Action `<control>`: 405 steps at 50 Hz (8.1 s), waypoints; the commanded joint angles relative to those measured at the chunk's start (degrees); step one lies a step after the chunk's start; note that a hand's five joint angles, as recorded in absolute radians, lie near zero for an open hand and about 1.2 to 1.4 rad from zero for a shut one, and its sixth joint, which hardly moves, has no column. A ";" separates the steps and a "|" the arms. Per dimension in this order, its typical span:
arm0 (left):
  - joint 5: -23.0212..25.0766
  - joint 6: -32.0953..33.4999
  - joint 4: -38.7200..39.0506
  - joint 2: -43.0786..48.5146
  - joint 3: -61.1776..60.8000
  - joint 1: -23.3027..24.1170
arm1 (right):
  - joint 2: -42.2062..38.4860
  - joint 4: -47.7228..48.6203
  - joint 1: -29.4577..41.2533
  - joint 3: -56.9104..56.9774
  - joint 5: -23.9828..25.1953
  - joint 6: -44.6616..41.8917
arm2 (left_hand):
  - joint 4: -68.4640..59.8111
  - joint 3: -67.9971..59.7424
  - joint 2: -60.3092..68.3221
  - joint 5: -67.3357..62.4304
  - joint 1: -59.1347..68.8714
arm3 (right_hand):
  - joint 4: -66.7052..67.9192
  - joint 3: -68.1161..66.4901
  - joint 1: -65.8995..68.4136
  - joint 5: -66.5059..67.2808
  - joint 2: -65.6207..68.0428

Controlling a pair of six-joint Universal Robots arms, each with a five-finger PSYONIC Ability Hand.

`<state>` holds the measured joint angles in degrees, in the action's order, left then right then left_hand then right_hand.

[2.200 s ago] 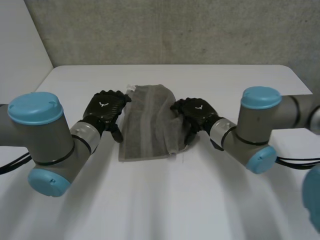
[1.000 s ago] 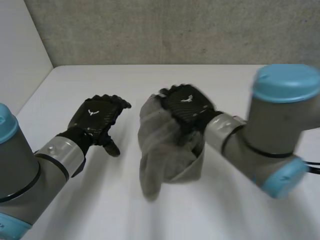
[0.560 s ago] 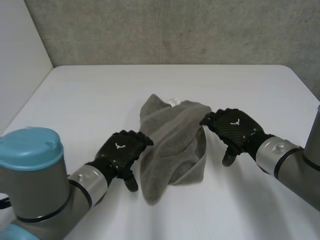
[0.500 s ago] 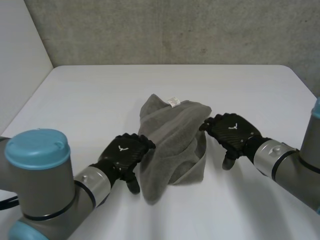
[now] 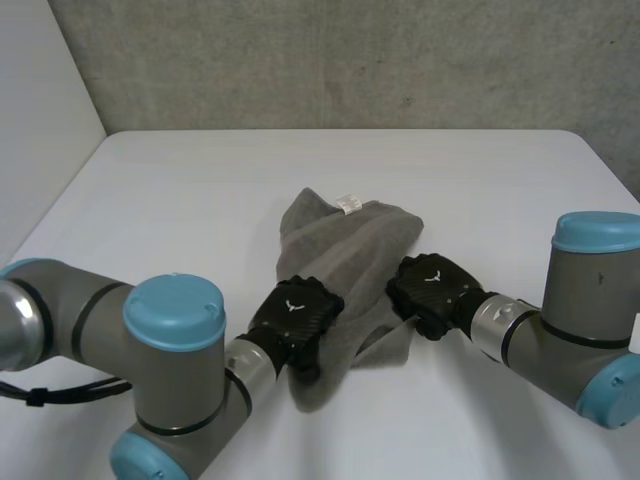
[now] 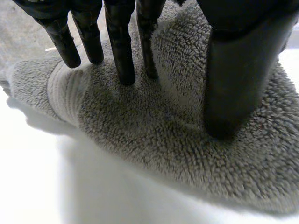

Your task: Fold the towel.

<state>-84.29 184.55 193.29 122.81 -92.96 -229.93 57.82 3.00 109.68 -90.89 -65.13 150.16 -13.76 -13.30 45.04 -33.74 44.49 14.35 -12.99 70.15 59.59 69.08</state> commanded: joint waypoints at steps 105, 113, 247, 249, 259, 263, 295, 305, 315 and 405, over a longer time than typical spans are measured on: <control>7.92 7.93 3.50 -2.49 -2.05 -15.64 | 1.50 3.06 1.16 11.35 -9.84 30.89 | 3.76 3.30 -20.70 19.39 -20.15 | -4.35 2.99 9.85 10.41 10.92; 4.49 7.93 6.14 1.03 2.52 -13.97 | 1.77 2.80 1.16 10.47 -8.00 31.16 | 3.76 3.30 -9.76 8.46 -9.21 | -4.35 2.99 9.85 10.41 10.92; 4.40 8.54 1.81 -15.41 25.41 -23.63 | 14.78 10.62 1.16 24.04 -10.63 1.89 | 3.76 3.30 34.96 -36.26 35.51 | -4.35 2.99 9.85 10.41 10.92; 4.93 8.72 2.88 -15.23 21.15 -24.34 | 14.60 10.62 0.54 20.67 -10.55 1.80 | 3.76 3.30 34.96 -36.26 35.51 | -4.35 2.99 9.85 10.41 10.92; 6.69 16.44 11.14 -7.95 -0.63 -25.75 | 9.51 14.56 -0.87 -2.24 -6.25 1.80 | 3.76 3.30 34.96 -36.26 35.51 | -4.35 2.99 9.85 10.41 10.92; 6.77 20.06 11.76 -5.39 -3.55 -25.75 | 7.74 16.60 -0.43 -5.96 -5.36 1.71 | 3.76 3.30 34.96 -36.26 35.51 | -4.35 2.99 9.85 10.41 10.92; 5.81 20.76 18.35 -2.49 -4.08 -24.87 | 19.08 8.33 -7.28 -7.37 -4.04 4.26 | 3.76 3.30 -8.42 7.11 -7.87 | -4.35 2.99 9.85 10.41 10.92; 6.42 10.48 14.32 -2.93 -2.49 -21.36 | 20.31 8.16 -9.13 -7.10 -2.81 11.38 | 3.76 3.30 -8.08 6.78 -7.53 | -4.35 2.99 9.85 10.41 10.92; 6.51 10.74 9.48 -1.62 -3.37 -21.17 | 19.70 8.25 -8.60 -7.10 -2.81 11.29 | 3.76 3.30 -9.93 8.63 -9.38 | -4.35 2.99 9.85 10.41 10.92; 6.77 8.29 9.65 -12.41 1.38 -25.57 | 21.27 5.53 -8.86 -5.70 -2.81 11.91 | 3.76 3.30 34.96 -36.26 35.51 | -4.35 2.99 9.85 10.41 10.92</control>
<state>-77.90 197.53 202.94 117.79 -87.91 -254.38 76.84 10.24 100.88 -96.88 -68.27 161.95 -13.76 -13.29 75.35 -64.52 73.99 14.35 -12.99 75.84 66.58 73.65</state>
